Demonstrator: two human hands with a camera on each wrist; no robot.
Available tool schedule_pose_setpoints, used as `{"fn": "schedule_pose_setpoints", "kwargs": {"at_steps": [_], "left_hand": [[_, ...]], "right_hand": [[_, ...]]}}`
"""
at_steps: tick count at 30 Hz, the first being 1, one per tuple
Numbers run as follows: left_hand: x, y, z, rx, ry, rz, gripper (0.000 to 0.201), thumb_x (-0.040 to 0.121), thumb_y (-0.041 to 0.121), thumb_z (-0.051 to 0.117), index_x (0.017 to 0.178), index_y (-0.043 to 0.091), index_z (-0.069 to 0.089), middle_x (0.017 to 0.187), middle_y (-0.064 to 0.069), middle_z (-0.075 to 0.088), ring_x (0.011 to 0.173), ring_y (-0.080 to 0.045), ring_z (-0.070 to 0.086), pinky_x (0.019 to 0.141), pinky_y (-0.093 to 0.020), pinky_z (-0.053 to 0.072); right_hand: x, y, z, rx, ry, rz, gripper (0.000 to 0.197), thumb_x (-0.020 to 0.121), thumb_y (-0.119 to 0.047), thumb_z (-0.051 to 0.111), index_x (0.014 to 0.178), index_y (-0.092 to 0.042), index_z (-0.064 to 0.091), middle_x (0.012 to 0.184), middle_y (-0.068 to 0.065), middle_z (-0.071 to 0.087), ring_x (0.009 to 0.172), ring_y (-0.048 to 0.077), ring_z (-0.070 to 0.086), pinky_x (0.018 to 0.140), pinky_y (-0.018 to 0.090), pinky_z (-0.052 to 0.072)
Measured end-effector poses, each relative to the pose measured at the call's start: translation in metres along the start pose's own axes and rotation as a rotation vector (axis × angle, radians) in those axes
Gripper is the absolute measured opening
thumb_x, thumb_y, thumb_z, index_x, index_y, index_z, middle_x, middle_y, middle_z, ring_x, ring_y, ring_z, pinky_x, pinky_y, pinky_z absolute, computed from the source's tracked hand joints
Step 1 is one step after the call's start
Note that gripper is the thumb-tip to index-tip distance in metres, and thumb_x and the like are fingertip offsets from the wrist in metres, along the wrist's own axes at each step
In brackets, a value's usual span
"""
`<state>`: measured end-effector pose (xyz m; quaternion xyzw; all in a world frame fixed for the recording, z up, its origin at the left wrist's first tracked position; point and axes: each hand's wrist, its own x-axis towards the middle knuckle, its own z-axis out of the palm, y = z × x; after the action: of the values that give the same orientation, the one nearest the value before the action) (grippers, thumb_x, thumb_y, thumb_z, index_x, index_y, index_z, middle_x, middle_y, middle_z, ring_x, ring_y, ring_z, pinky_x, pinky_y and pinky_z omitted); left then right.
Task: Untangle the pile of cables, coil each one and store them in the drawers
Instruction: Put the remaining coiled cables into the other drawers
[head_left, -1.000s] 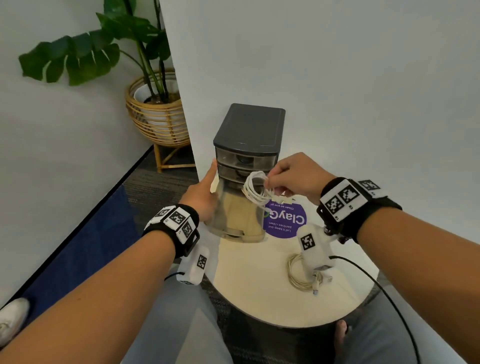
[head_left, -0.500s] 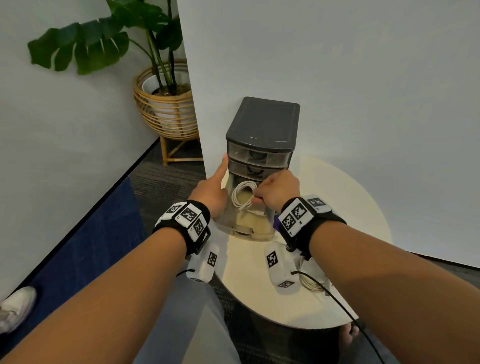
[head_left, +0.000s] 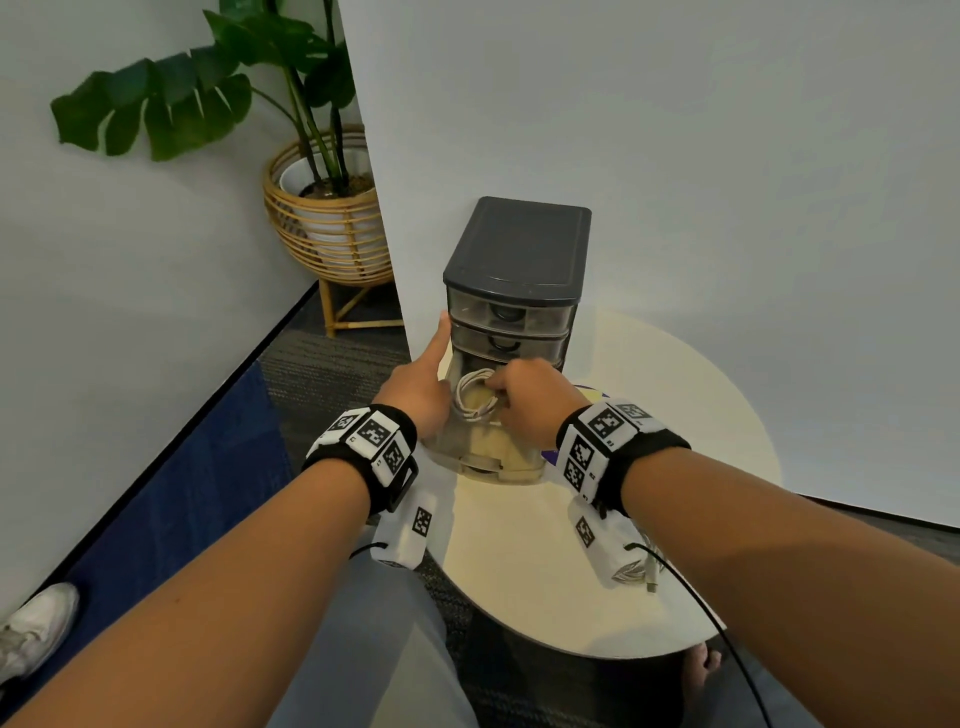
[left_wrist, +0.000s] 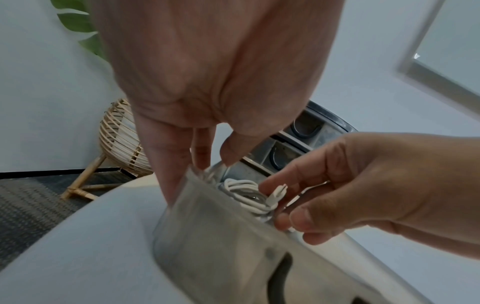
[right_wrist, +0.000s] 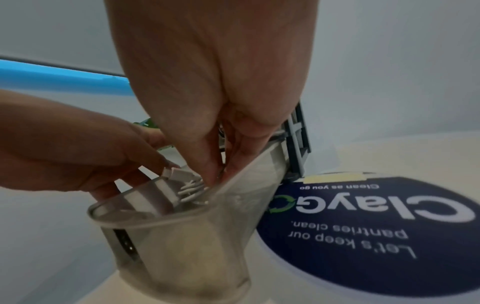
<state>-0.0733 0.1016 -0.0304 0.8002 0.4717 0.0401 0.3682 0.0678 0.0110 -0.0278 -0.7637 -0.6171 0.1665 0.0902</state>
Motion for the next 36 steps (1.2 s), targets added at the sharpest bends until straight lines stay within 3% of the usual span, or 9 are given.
{"fn": "schedule_pose_setpoints", "kwargs": {"at_steps": [4,8,14,18,22,26,30,33,36], "left_hand": [[-0.002,0.002,-0.001,0.004,0.002,-0.005,0.086,0.106,0.015,0.041,0.148,0.065,-0.014,0.134,-0.020,0.057,0.096,-0.031,0.066,0.091,-0.051,0.058],[-0.002,0.004,-0.001,0.011,-0.007,-0.017,0.088,0.105,0.013,0.044,0.149,0.063,-0.015,0.127,-0.021,0.061,0.098,-0.032,0.066,0.092,-0.051,0.057],[-0.007,0.007,0.002,0.073,0.002,-0.029,0.098,0.102,0.009,0.046,0.148,0.059,-0.025,0.109,-0.015,0.064,0.082,-0.028,0.067,0.080,-0.046,0.061],[-0.013,0.012,0.005,0.096,0.008,-0.048,0.101,0.099,0.006,0.046,0.150,0.054,-0.027,0.104,-0.016,0.065,0.080,-0.028,0.066,0.078,-0.045,0.060],[-0.019,0.017,0.009,0.139,0.017,-0.076,0.100,0.097,0.006,0.045,0.152,0.048,-0.027,0.104,-0.019,0.065,0.083,-0.032,0.066,0.083,-0.050,0.058],[-0.018,0.018,0.012,0.145,0.048,-0.118,0.096,0.097,0.008,0.047,0.158,0.038,-0.021,0.140,-0.026,0.055,0.105,-0.040,0.065,0.092,-0.053,0.056],[-0.015,0.017,0.012,0.143,0.044,-0.149,0.084,0.098,0.009,0.044,0.163,0.034,-0.004,0.149,-0.023,0.048,0.118,-0.041,0.060,0.099,-0.053,0.052],[-0.013,0.017,0.011,0.160,0.028,-0.138,0.077,0.099,0.009,0.041,0.163,0.037,0.007,0.152,-0.022,0.045,0.126,-0.042,0.055,0.104,-0.053,0.049],[-0.014,0.018,0.010,0.170,0.013,-0.099,0.072,0.100,0.011,0.037,0.160,0.042,0.014,0.155,-0.020,0.044,0.130,-0.042,0.053,0.105,-0.052,0.048]], "right_hand": [[0.000,-0.004,-0.001,-0.095,-0.044,-0.014,0.018,0.097,-0.006,0.059,0.114,-0.005,0.066,0.093,0.006,0.054,0.083,0.022,0.054,0.085,0.031,0.050],[-0.007,-0.004,-0.012,-0.029,-0.020,-0.062,0.024,0.095,-0.007,0.062,0.117,-0.013,0.069,0.104,0.006,0.068,0.092,0.024,0.065,0.086,0.034,0.055],[-0.038,0.023,-0.060,0.083,0.011,-0.026,0.013,0.094,-0.012,0.059,0.092,-0.014,0.072,0.090,0.002,0.068,0.080,0.017,0.064,0.065,0.018,0.046],[-0.065,0.048,-0.078,0.089,-0.341,0.124,0.005,0.089,-0.017,0.069,0.090,-0.013,0.071,0.083,0.008,0.075,0.076,0.022,0.073,0.060,0.023,0.056],[-0.088,0.064,-0.061,-0.023,-0.644,0.148,0.039,0.077,-0.028,0.087,0.109,-0.019,0.067,0.101,0.007,0.072,0.086,0.023,0.073,0.067,0.029,0.062],[-0.103,0.063,-0.042,-0.241,-0.605,0.079,0.034,0.080,-0.030,0.084,0.105,-0.016,0.066,0.091,-0.001,0.072,0.063,0.008,0.060,0.055,0.019,0.045],[-0.104,0.063,-0.035,-0.282,-0.533,0.066,0.015,0.084,-0.017,0.076,0.093,-0.017,0.064,0.075,-0.005,0.061,0.055,0.003,0.049,0.050,0.015,0.039],[-0.100,0.069,-0.039,-0.215,-0.455,0.089,0.011,0.086,-0.020,0.074,0.092,-0.015,0.066,0.082,-0.001,0.068,0.055,0.004,0.054,0.054,0.016,0.045],[-0.089,0.076,-0.052,0.055,-0.303,0.150,0.010,0.085,-0.018,0.076,0.085,-0.013,0.067,0.075,-0.001,0.071,0.049,0.003,0.063,0.052,0.018,0.050]]}}
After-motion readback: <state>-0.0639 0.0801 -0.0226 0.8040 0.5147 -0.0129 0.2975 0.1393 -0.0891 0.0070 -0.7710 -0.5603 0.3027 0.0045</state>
